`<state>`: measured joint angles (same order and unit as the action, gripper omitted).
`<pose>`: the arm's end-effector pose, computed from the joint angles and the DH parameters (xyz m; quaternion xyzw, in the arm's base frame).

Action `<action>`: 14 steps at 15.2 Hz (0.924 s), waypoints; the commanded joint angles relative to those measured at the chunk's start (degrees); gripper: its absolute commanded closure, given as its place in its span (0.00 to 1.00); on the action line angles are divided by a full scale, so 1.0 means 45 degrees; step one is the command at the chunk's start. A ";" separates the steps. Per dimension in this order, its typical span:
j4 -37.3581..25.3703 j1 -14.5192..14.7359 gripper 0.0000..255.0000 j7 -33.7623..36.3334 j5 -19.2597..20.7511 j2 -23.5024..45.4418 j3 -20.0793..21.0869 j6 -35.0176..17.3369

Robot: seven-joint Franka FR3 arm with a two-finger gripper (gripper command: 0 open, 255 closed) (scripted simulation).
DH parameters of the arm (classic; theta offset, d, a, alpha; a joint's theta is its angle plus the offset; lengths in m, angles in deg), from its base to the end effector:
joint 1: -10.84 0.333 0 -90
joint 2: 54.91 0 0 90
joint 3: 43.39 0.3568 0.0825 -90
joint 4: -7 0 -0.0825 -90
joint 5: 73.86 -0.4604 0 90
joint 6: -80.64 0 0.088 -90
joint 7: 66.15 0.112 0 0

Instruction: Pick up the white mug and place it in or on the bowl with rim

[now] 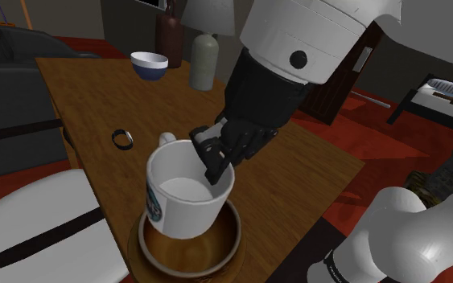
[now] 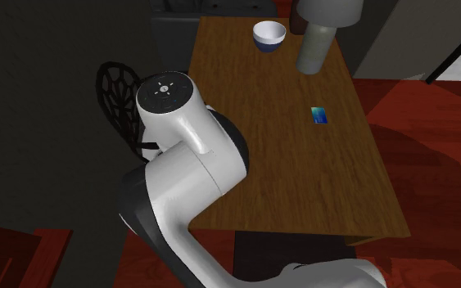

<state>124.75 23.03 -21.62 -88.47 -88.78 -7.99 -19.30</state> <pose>0.2509 0.4175 0.6587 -0.9948 0.0101 -0.0935 0.0387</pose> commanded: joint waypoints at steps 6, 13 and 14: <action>0.0104 0.0018 1.00 0.0005 -0.0024 -0.0034 0.0017 -0.0081; -0.0330 0.0001 0.00 0.0030 0.0026 -0.0015 -0.0063 0.0339; -0.0780 -0.0020 0.00 0.0060 0.0079 0.0023 -0.0134 0.0757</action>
<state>122.59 22.90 -21.47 -88.20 -88.56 -8.31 -17.41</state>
